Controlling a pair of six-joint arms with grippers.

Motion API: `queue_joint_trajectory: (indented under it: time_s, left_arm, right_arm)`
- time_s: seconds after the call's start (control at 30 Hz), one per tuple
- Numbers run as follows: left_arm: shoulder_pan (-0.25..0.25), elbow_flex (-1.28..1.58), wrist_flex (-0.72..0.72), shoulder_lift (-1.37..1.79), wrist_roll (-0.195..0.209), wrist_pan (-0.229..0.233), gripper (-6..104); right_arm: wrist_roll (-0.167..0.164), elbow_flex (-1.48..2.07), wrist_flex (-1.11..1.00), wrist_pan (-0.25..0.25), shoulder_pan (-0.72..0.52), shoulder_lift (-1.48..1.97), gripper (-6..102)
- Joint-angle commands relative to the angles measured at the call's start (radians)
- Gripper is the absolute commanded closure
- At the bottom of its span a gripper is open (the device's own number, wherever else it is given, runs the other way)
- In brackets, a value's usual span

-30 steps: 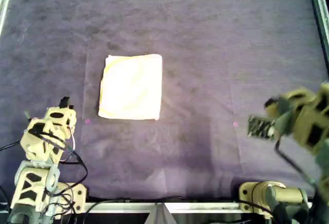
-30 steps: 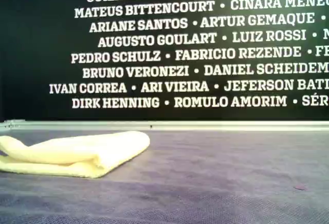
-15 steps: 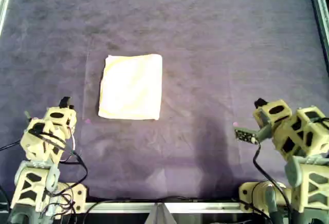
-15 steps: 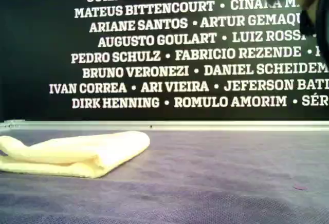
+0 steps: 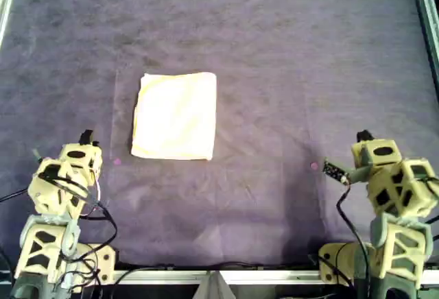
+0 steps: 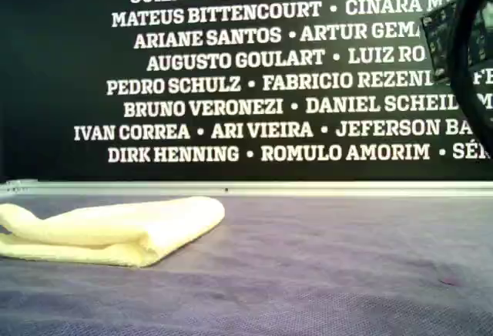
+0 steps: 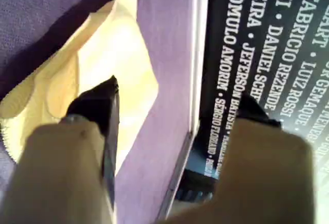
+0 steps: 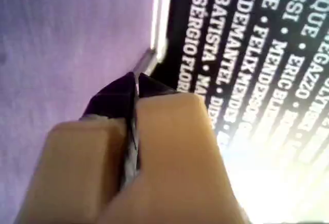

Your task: Fold a cloth

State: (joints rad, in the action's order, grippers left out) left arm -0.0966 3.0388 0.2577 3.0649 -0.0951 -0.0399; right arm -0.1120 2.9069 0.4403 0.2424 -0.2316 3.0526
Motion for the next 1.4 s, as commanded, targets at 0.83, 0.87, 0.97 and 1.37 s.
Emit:
queue_joint_trajectory:
  time_s: [0.83, 0.87, 0.97, 1.37]
  left_arm:
    - [0.114, -0.012, 0.385, 0.023, 0.006, 0.005, 49]
    - [0.114, -0.012, 0.385, 0.023, 0.006, 0.005, 54]
    - [0.117, -0.012, 0.387, 0.023, 0.003, 0.005, 70]
    - [0.117, -0.012, 0.387, 0.023, -0.003, 0.003, 99]
  right_arm:
    - [-0.092, 0.129, 0.291, -0.015, 0.048, 0.084, 94]
    - [-0.11, 0.129, 0.296, -0.015, 0.043, 0.084, 94]
    - [-0.135, 0.13, 0.341, -0.015, 0.043, 0.083, 94]
    - [-0.135, 0.129, 0.437, -0.015, 0.044, 0.084, 94]
